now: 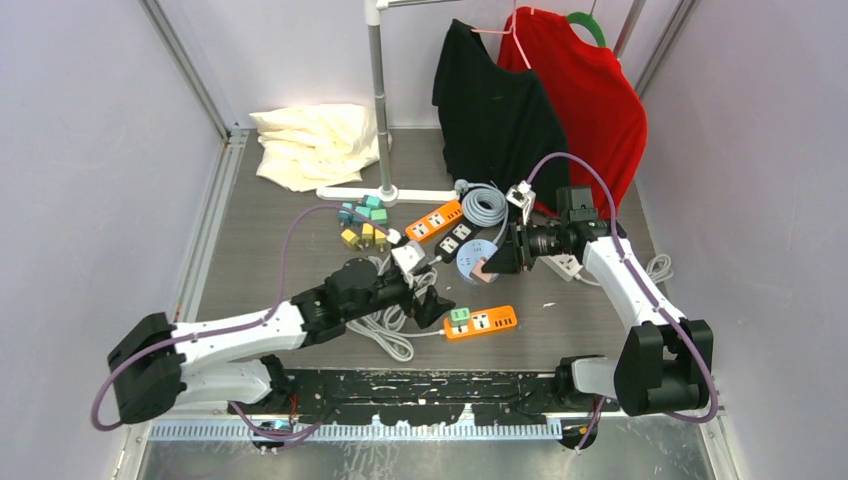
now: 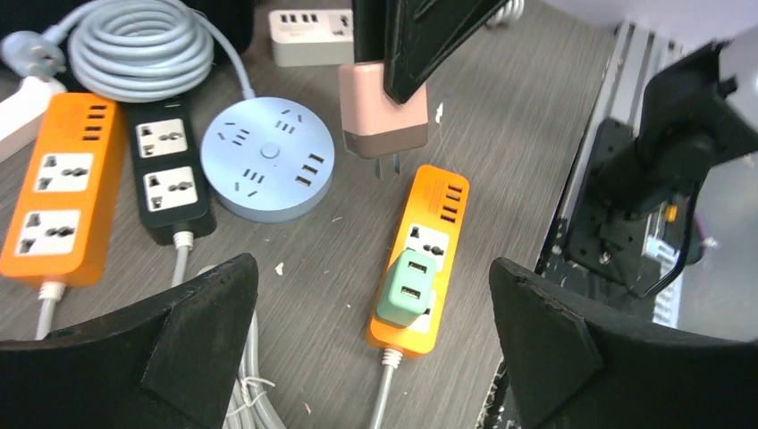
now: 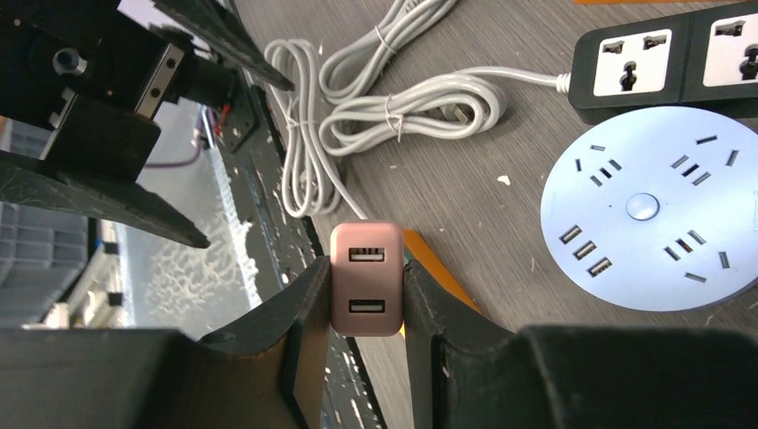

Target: Pull the plug off the socket

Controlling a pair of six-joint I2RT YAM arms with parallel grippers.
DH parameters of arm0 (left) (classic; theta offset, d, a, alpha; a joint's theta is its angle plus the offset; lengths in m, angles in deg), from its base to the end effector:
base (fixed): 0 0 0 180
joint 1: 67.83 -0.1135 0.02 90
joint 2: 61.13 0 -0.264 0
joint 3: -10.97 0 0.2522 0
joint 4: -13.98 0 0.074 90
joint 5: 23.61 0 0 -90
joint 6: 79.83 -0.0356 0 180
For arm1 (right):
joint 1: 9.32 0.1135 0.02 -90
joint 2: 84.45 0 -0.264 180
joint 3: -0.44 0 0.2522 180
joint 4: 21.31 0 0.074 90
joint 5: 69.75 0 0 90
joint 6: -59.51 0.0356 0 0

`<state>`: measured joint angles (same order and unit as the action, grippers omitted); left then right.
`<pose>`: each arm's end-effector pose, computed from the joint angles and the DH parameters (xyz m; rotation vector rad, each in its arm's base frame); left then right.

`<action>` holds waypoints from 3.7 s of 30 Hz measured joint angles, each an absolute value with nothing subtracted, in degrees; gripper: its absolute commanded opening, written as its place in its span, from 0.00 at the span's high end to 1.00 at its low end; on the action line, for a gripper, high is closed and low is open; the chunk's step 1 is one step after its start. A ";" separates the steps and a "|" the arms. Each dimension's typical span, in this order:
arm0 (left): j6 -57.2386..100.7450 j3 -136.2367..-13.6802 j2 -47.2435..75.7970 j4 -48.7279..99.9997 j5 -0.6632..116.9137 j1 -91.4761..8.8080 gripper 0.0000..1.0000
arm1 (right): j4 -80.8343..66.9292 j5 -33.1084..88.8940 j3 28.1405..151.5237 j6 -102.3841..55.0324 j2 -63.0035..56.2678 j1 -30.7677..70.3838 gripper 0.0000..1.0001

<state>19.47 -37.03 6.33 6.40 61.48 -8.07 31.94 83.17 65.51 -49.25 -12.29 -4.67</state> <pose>0.1302 -0.2294 0.2508 0.8588 1.6695 -0.9294 0.2307 0.0506 0.2553 -0.7998 2.0937 1.2715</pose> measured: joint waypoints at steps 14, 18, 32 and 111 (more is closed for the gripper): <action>34.66 -52.37 7.56 25.65 68.19 -8.33 0.02 | 22.65 84.39 65.49 -27.99 -8.64 -4.22 0.91; 35.45 -59.74 13.76 30.46 72.17 -6.84 0.02 | 22.14 84.22 65.49 -26.09 -8.55 -3.58 0.91; 28.96 -73.55 29.81 41.21 85.26 -1.33 0.12 | 20.72 84.26 65.49 -23.59 -8.55 -2.95 0.90; 54.25 -54.32 33.96 32.73 73.59 -57.88 0.28 | 25.51 80.54 66.08 -33.87 -11.87 -8.43 0.00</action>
<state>54.25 -54.32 33.96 32.73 73.59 -57.88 25.51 80.54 66.08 -33.87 -11.87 -8.43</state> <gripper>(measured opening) 0.699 0.996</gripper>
